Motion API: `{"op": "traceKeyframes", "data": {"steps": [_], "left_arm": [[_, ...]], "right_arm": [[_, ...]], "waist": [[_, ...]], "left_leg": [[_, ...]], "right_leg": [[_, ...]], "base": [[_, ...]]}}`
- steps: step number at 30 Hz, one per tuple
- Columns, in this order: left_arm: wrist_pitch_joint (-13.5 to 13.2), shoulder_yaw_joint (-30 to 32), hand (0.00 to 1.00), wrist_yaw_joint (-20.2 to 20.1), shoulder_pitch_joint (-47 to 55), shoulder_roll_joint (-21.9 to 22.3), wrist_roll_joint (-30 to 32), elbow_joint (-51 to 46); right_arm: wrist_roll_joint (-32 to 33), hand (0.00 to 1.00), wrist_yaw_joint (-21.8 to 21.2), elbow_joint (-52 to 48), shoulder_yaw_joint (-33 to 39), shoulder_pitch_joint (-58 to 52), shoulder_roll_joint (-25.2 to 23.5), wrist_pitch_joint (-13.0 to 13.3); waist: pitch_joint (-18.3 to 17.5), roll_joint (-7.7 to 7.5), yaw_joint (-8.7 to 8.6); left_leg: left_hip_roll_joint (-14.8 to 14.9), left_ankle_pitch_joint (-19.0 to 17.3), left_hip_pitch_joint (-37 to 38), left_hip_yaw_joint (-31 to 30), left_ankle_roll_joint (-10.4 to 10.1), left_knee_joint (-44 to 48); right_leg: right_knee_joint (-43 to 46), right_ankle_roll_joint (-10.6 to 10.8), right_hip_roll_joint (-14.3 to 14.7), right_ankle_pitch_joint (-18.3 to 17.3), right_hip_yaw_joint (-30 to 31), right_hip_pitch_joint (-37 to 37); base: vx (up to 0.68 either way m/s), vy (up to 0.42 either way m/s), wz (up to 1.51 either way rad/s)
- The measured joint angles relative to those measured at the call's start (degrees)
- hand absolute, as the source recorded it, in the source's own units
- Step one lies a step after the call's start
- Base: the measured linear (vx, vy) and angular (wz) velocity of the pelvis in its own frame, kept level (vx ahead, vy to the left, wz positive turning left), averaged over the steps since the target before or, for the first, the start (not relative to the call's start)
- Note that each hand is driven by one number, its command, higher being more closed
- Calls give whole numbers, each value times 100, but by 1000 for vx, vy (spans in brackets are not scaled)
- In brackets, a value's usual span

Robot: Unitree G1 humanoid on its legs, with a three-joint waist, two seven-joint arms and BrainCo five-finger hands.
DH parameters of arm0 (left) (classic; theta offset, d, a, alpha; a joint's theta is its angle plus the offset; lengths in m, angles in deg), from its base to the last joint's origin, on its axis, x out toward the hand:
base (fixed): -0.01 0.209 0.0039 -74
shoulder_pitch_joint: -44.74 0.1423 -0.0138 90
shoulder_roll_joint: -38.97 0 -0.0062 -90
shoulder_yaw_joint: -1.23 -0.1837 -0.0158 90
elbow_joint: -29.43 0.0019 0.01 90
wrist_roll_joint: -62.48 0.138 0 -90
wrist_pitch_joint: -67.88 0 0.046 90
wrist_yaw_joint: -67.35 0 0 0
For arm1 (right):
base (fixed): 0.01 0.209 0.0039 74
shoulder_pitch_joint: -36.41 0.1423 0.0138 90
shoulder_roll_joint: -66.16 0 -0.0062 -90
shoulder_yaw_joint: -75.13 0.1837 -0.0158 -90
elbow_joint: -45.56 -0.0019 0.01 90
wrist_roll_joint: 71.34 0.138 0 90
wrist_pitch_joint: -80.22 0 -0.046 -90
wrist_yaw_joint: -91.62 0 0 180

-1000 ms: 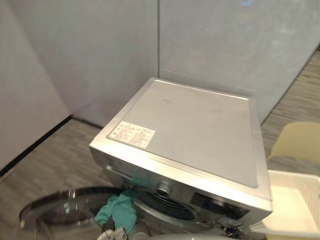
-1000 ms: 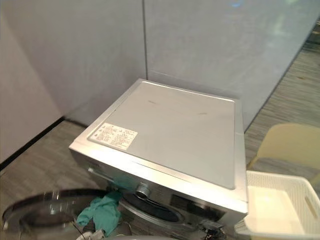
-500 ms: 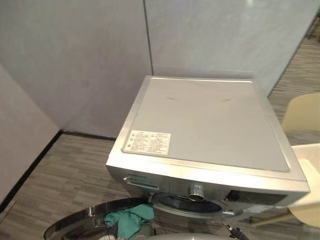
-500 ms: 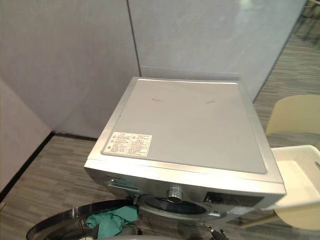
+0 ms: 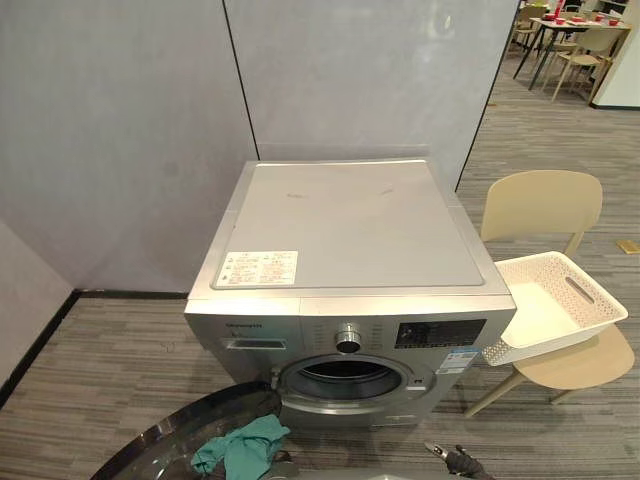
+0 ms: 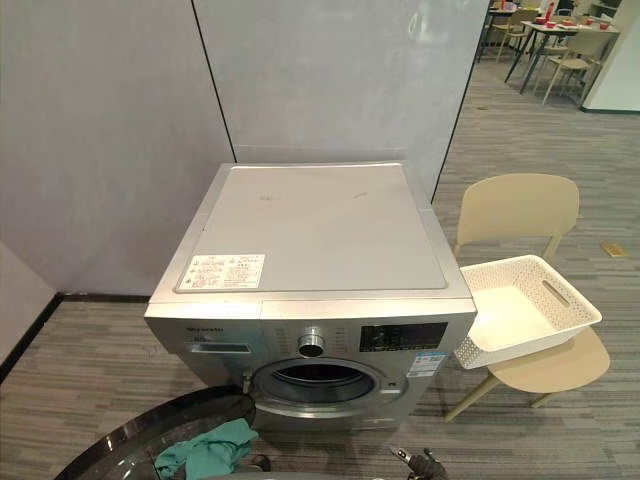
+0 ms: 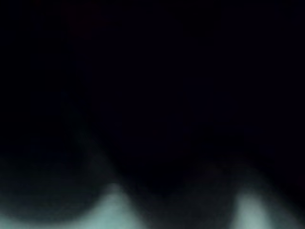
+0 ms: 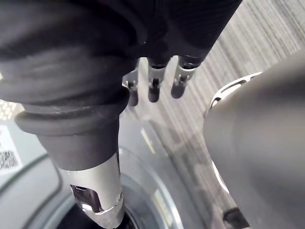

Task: Pick up the laundry basket with both hands and put the clothes into the washing machine.

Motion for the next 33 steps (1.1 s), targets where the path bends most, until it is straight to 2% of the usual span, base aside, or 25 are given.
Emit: {"op": "traceKeyframes", "data": {"steps": [3,5,7,8,9,10,12,13,14,15,16,17,18,19,21,23,24,25,26,30,33], "left_arm": [[-3,3,100,30,1,52,-1,-1],[1,-1,100,58,-3,74,2,-2],[1,-11,100,104,-18,90,8,-34],[8,-47,100,105,-22,85,9,-136],[22,-104,100,106,-10,83,18,-254],[38,-308,100,108,48,86,42,-623],[58,-740,100,105,251,99,130,-1531],[65,-921,100,104,310,101,131,-1842],[58,-1291,100,68,426,124,116,-2491],[56,-1548,100,-18,471,140,53,-2939],[44,-1846,100,-96,454,218,-7,-3409],[21,-1980,100,-161,402,247,-7,-3595],[-40,-2244,100,-265,214,276,-84,-3861],[-67,-2461,100,-310,-95,263,-281,-4045],[-55,-2705,100,-380,-228,240,-488,-4408],[-57,-2975,100,-381,-375,222,-816,-5033],[-56,-3025,100,-383,-421,207,-883,-5175],[-59,-3135,100,-385,-496,141,-974,-5469],[-60,-3276,100,-380,-554,113,-1125,-5622],[-62,-3600,100,-367,-925,244,-1252,-5894],[-85,-3821,100,-350,-1477,467,-1353,-5909]], "right_arm": [[-94,0,9,-26,-163,19,25,9],[-99,0,8,-54,-238,15,44,19],[-103,0,7,-61,-270,12,67,37],[-106,0,7,-70,-272,21,99,52],[-117,0,9,-74,-272,30,108,59],[-158,0,10,-78,-267,70,154,61],[-183,0,10,-136,-270,251,210,65],[-194,0,9,-146,-272,304,228,67],[-234,0,3,-165,-297,390,261,67],[-282,0,0,-167,-366,469,260,69],[-308,0,0,-180,-400,545,277,68],[-308,0,-1,-258,-408,594,285,71],[-301,0,3,-343,-458,662,299,84],[-257,0,15,-375,-533,832,269,100],[-111,0,36,-570,-619,1013,249,113],[-45,0,62,-801,-647,1193,245,112],[-34,0,82,-873,-703,1217,240,109],[-17,0,142,-1156,-814,1211,168,118],[34,0,158,-1419,-961,1185,135,151],[144,0,211,-1925,-1324,1186,62,213],[166,0,279,-2393,-1520,1196,-93,232]], "waist": [[-7,70,15],[10,152,-6],[67,188,-2],[126,151,-16],[181,192,-14],[265,177,18],[430,341,28],[455,385,18],[500,433,29],[562,490,24],[598,608,0],[619,644,-26],[679,665,-165],[967,558,-196],[1190,528,-202],[1476,505,-280],[1532,465,-264],[1627,350,-166],[1685,307,-172],[1735,248,-170],[1856,141,-183]], "left_leg": [[69,228,-41,-74,-79,-157],[59,534,-32,-167,-137,-219],[2,750,-5,-242,-141,-154],[-78,792,0,-269,-150,-68],[-130,801,-13,-265,-140,-11],[-218,829,-104,-210,-102,198],[-385,976,-298,-198,-18,447],[-433,1070,-341,-211,-35,430],[-546,1300,-359,-214,-70,265],[-612,1056,-467,-144,25,593],[-634,635,-603,47,179,1092],[-620,451,-669,138,252,1261],[-556,-66,-812,235,247,1628],[-553,-290,-1012,264,262,2279],[-425,-652,-1596,306,229,3079],[-303,-823,-2160,381,289,3606],[-238,-861,-2263,435,308,3694],[-123,-978,-2465,599,318,3938],[-42,-1078,-2619,619,360,4162],[158,-1265,-3177,752,335,4698],[299,-1313,-3737,722,347,5139]], "right_leg": [[-352,-47,143,235,-51,85],[-523,-64,170,362,-159,208],[-550,-33,130,380,-237,318],[-505,-35,55,374,-334,414],[-449,-36,36,346,-361,423],[-324,-41,-70,312,-415,420],[-151,-19,-249,212,-430,332],[-74,-34,-314,178,-429,262],[110,-48,-508,105,-428,68],[406,-40,-631,-30,-399,-93],[980,-12,-718,-313,-295,-368],[1321,-12,-761,-505,-260,-517],[1996,-21,-865,-857,-180,-784],[2624,2,-1011,-1085,-59,-1016],[3369,-17,-1034,-1343,174,-1621],[3916,-43,-1053,-1453,356,-2259],[4024,-42,-1043,-1465,436,-2374],[4297,-51,-1012,-1502,671,-2751],[4504,-67,-1021,-1530,773,-2957],[5004,-117,-925,-1596,1057,-3680],[5439,-106,-838,-1669,1188,-4312]], "base": [[58,-3,-1],[103,21,14],[143,36,23],[162,28,31],[137,22,36],[76,37,26],[14,49,22],[-58,66,16],[-72,90,8],[-92,112,-5],[-68,65,-10],[-84,44,-1],[-93,39,-1],[-158,63,-18],[-188,52,-35],[-185,48,-24],[-151,48,-52],[-133,53,-61],[-134,59,-62],[-118,21,-33],[-133,-23,-18]]}}
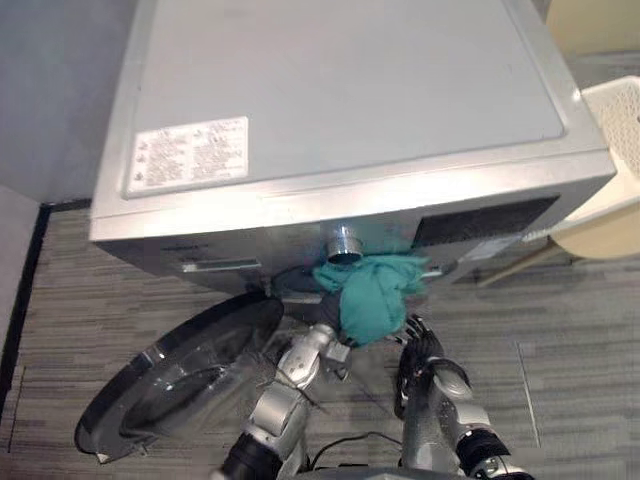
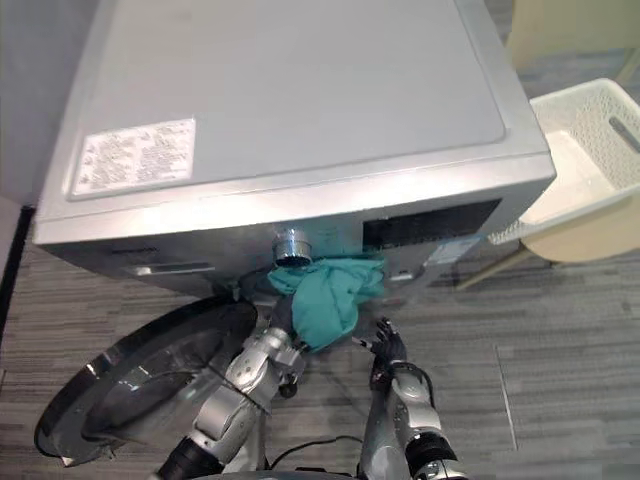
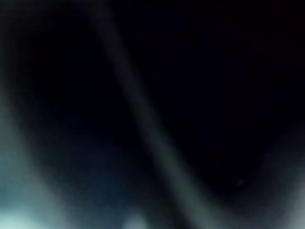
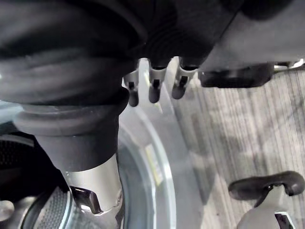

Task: Pick up the laundry basket with both hands and put the clothes into the washing machine.

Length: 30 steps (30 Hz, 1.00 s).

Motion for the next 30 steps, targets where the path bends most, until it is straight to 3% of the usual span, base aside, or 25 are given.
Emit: {"op": "traceKeyframes", "data": {"steps": [3,6,11,15,17,19,20,21,22,23,24,25,27,28,30], "left_arm": [[-16,-6,100,120,-446,144,-66,129],[-36,352,100,258,-1100,336,-114,725],[-317,747,100,205,-1504,347,27,891],[-220,1493,100,193,-1551,308,42,422],[-242,1982,100,193,-1658,345,23,429],[-201,2471,100,194,-1815,417,-25,537],[-143,3176,100,346,-2042,447,-309,944],[-143,3554,100,545,-2205,465,-502,1306],[-127,4254,100,942,-2475,487,-811,2019],[-4,4924,100,1333,-2806,321,-1079,2710],[41,5021,100,1431,-2901,164,-1150,2907],[97,5137,100,1522,-2983,-108,-1161,3143],[184,5340,100,1597,-3006,-277,-1130,3358],[188,5357,100,1602,-3019,-276,-1088,3492],[200,5306,100,1585,-3081,-233,-1031,3721]], "right_arm": [[38,0,91,-297,-92,32,-100,8],[154,0,241,-639,-116,150,-150,14],[357,0,401,-1182,-105,199,-88,51],[486,0,503,-1735,-90,186,-48,127],[487,0,508,-1751,-64,180,80,170],[489,0,532,-1754,-6,75,111,242],[535,0,539,-1866,98,68,129,282],[558,0,549,-1882,156,72,134,294],[598,0,582,-1934,250,107,164,305],[624,0,623,-2048,363,73,164,403],[638,0,627,-1980,383,53,130,446],[661,0,634,-1807,493,136,121,437],[686,0,633,-1817,732,255,208,438],[687,0,624,-1811,774,236,249,430],[687,0,621,-1769,826,216,251,434]], "waist": [[127,-111,-12],[234,-219,-142],[308,-341,-151],[317,-363,-283],[320,-362,-273],[337,-397,-296],[343,-362,-290],[350,-372,-248],[361,-283,-186],[374,-370,-215],[352,-473,-224],[546,-485,-258],[725,-486,-248],[729,-477,-226],[762,-546,-206]], "left_leg": [[168,-102,-388,-15,-23,404],[287,-212,-940,-90,21,864],[483,-332,-1606,-125,48,1383],[584,-330,-2044,-151,51,1472],[827,-329,-2262,-167,50,1436],[880,-283,-2441,-146,44,1592],[887,-399,-2711,-392,201,2472],[851,-474,-2712,-451,306,2956],[867,-530,-2601,-452,402,3135],[823,-1391,-2546,-537,-11,2740],[807,-1381,-2661,-507,-24,2729],[772,-1220,-2982,-610,-18,2801],[697,-1271,-3022,-582,3,3427],[605,-1820,-2650,-516,46,3242],[563,-1950,-2774,-610,-51,3180]], "right_leg": [[332,-19,122,-25,109,-429],[695,-35,215,-47,208,-967],[1058,-33,423,-5,371,-1699],[1001,-121,626,229,405,-2269],[1123,-153,730,237,363,-2555],[1378,-225,717,202,355,-2527],[1396,-355,698,319,169,-2753],[1377,-356,704,412,109,-2845],[1412,-263,764,476,-67,-2941],[2016,-147,790,347,-22,-3099],[2176,-49,814,219,126,-3031],[2012,-276,845,-224,117,-3018],[2003,-364,744,-187,-68,-3200],[2000,-381,722,-173,-207,-3287],[1958,-456,686,-71,-265,-3331]], "base": [[-126,-19,-28],[-103,-2,-20],[-93,19,-27],[-131,46,-53],[-184,-8,-62],[-134,-87,-28],[-175,19,-53],[-173,101,-95],[-98,151,-77],[-61,28,-41],[-80,-70,27],[-106,-117,60],[-68,-3,44],[-27,13,32],[-24,-53,36]]}}
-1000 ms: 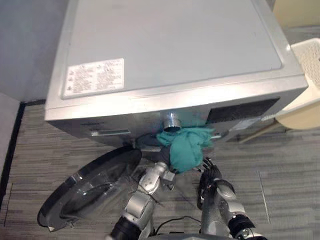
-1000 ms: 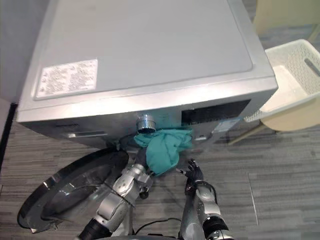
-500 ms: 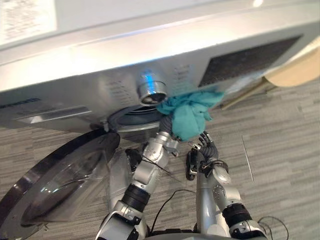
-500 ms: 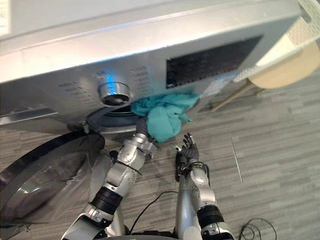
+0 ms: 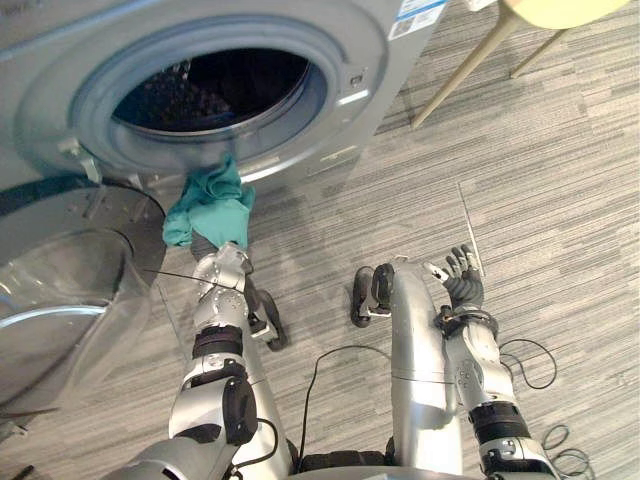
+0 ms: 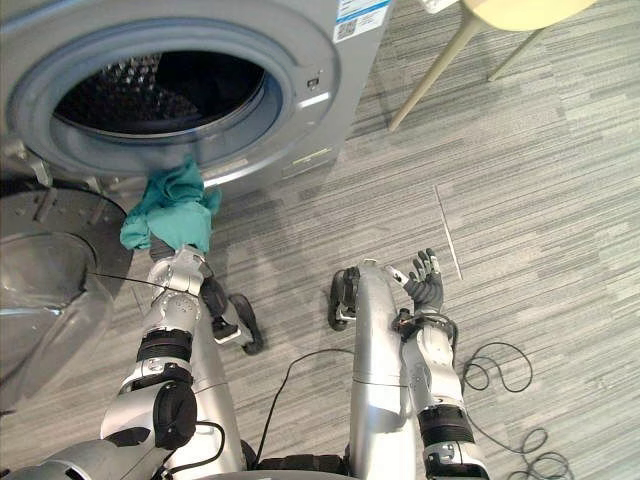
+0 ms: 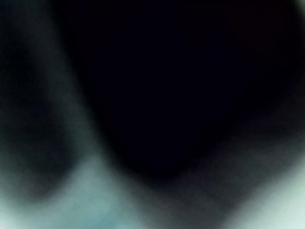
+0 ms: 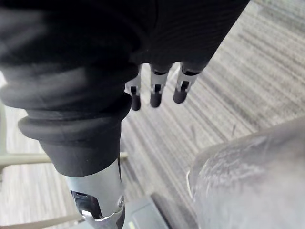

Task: Pick up the laundry basket with both hands and put the clothes into the washing machine.

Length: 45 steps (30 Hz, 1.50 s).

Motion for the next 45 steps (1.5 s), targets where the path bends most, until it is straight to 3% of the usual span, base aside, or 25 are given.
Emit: {"op": "traceKeyframes", "data": {"steps": [6,9,12,19,25,36,42,45], "left_arm": [[83,90,100,19,-229,63,137,362],[107,207,100,32,-696,-220,-72,426],[157,198,100,148,-1250,-776,-275,425],[243,-85,100,523,-1405,-1005,-476,397],[515,-1130,100,921,-1485,-1544,-771,433],[512,-2602,100,1122,-1530,-2036,-1007,435],[435,-3251,100,1121,-1536,-2103,-1216,163],[-211,-3583,100,704,-1619,-2079,-1229,-1467]], "right_arm": [[31,0,4,-3,-5,20,-10,55],[150,0,2,-36,-37,23,-42,63],[194,0,-21,-152,-40,-17,-142,96],[363,0,-187,-217,-13,-430,-177,179],[630,0,-429,-253,230,-772,-261,221],[696,0,-484,-227,477,-1217,-223,154],[694,0,-514,-482,485,-1314,-235,69],[691,0,-514,-651,430,-1353,-291,61]], "waist": [[-4,-2,51],[-3,-4,15],[-5,-10,-75],[-15,-25,-40],[-29,-45,105],[-53,-77,284],[-54,-78,298],[-64,-88,200]], "left_leg": [[-4,144,-28,-27,64,-13],[50,143,-39,-11,63,3],[156,137,-121,-10,65,30],[225,177,-278,-168,-8,60],[311,213,-305,-253,-66,48],[387,262,-327,-102,22,-169],[329,313,-327,-15,134,-209],[257,340,-435,-69,185,-226]], "right_leg": [[-30,-127,35,169,-38,12],[-39,-126,106,169,-41,2],[-43,-129,192,174,-29,-96],[-67,-247,300,249,-154,-193],[-214,-228,438,404,-175,-194],[-715,-112,601,761,-71,-186],[-801,-43,523,819,0,-173],[-817,-32,414,827,-78,-185]], "base": [[30,-48,0],[11,-55,-8],[-29,-69,-12],[-26,-82,-6],[-21,-46,-10],[-3,-4,-10],[-4,9,1],[-7,9,12]]}}
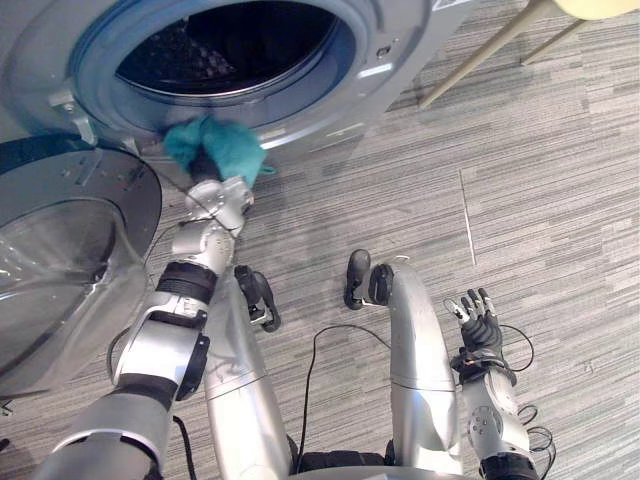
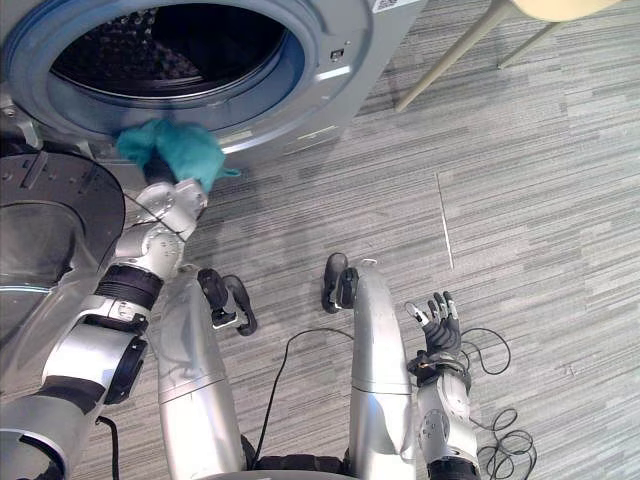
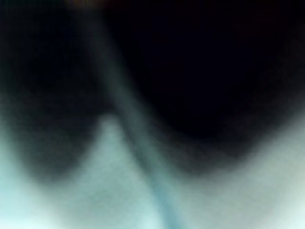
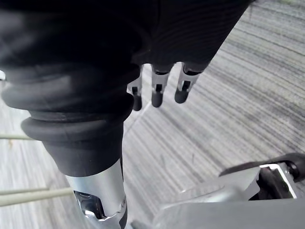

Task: Pick up the laundry basket with both hands and put the clothes into the washing machine.

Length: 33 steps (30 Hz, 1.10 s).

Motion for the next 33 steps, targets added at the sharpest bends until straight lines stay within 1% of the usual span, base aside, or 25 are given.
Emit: {"op": "traceKeyframes", "data": {"steps": [1,2,3,4,5,6,8,11,12,14,16,18,19,21,25,26,30,33], "left_arm": [[-345,-1,100,-207,-321,93,5,-713],[-672,16,100,-299,-683,216,2,-1255],[-656,116,100,-134,-704,354,-68,-1249],[-772,316,100,-144,-363,611,-36,-1269],[-836,372,100,-145,-162,764,10,-1359],[-861,505,100,-143,135,1105,32,-1524],[-911,727,100,-150,658,1624,102,-1606],[-886,1160,100,-236,1895,2118,401,-1575],[-858,1254,100,-270,2226,2191,470,-1544],[-775,1323,100,-340,2723,2252,489,-1499],[-661,1366,100,-365,3302,2267,566,-1479],[-625,1371,100,-502,3495,2277,710,-1466],[-622,1386,100,-535,3495,2278,723,-1466],[-620,1450,100,-583,3479,2266,803,-1454],[-623,1616,100,-580,3106,2210,925,-1336],[-621,1704,100,-566,2804,2143,925,-1219],[-624,1867,100,-546,2104,1813,920,-864],[-650,1926,100,-532,1879,1788,913,-577]], "right_arm": [[-1,0,5,-24,-6,2,-82,1],[-10,0,18,-19,-52,8,-169,-9],[-17,0,27,-16,-80,-6,-206,-10],[-21,0,46,-21,-97,-2,-238,-7],[-23,0,49,-20,-98,-2,-239,-5],[-24,0,111,-13,-94,4,-219,-14],[-32,0,185,-9,-99,75,-217,-18],[-75,0,268,154,-248,245,-229,-4],[-80,0,271,256,-273,279,-229,-6],[-79,0,274,396,-287,281,-228,-5],[-77,0,278,597,-295,316,-231,-13],[-72,0,280,733,-330,342,-235,-15],[-72,0,280,731,-335,350,-243,-14],[-73,0,275,716,-341,370,-279,-4],[-73,0,277,722,-352,371,-288,1],[-73,0,277,721,-361,380,-287,4],[-75,0,268,728,-492,392,-317,4],[-77,0,270,732,-492,410,-334,4]], "waist": [[-18,-21,-71],[-61,-80,-159],[-95,-97,-196],[-151,-103,-296],[-154,-107,-290],[-154,-107,-263],[-156,-111,-255],[-159,-114,-249],[-161,-114,-212],[-209,-114,-138],[-261,-117,-28],[-334,-112,51],[-343,-108,67],[-486,-96,62],[-550,-63,32],[-551,-63,25],[-557,-63,21],[-636,-61,27]], "left_leg": [[-52,19,-78,-73,29,-8],[-111,56,-122,-105,60,-44],[-128,64,-123,-101,67,-72],[-174,76,-118,-92,69,-125],[-174,77,-102,-81,69,-145],[-183,82,-87,-77,63,-177],[-280,121,59,-109,48,-259],[-389,195,631,-86,-14,-571],[-405,207,773,-91,-23,-699],[-500,285,943,-103,-65,-928],[-599,450,1198,-93,-94,-1238],[-676,572,1349,-115,-143,-1429],[-678,613,1393,-121,-180,-1475],[-683,647,1465,-119,-213,-1593],[-661,651,1604,-102,-222,-1699],[-641,650,1597,-101,-223,-1704],[-450,644,1535,-82,-228,-1690],[-334,641,1304,-51,-222,-1611]], "right_leg": [[-11,-1,-53,0,-71,0],[-12,-16,-124,-10,-123,-2],[-17,-28,-160,-19,-140,0],[-26,-42,-210,-31,-158,2],[-35,-43,-212,-32,-160,10],[-37,-50,-238,-35,-187,25],[-17,-102,-323,-67,-242,179],[-192,-89,-411,-229,-273,759],[-287,-92,-425,-252,-310,914],[-424,-101,-481,-259,-362,1088],[-587,-130,-566,-274,-427,1352],[-695,-165,-613,-289,-525,1546],[-731,-170,-615,-291,-548,1600],[-824,-190,-611,-280,-578,1673],[-941,-208,-576,-266,-602,1799],[-968,-211,-549,-261,-606,1797],[-1128,-231,-351,-167,-604,1755],[-1166,-231,-238,-96,-577,1526]], "base": [[7,3,23],[12,-11,25],[25,-27,25],[27,-31,11],[36,-40,10],[35,-47,11],[33,-59,29],[-3,-108,39],[-29,-101,33],[-26,-119,34],[-3,-146,40],[12,-102,33],[12,-78,22],[12,-48,4],[12,-9,-3],[5,-10,-6],[2,-11,-24],[-5,-8,-28]]}}
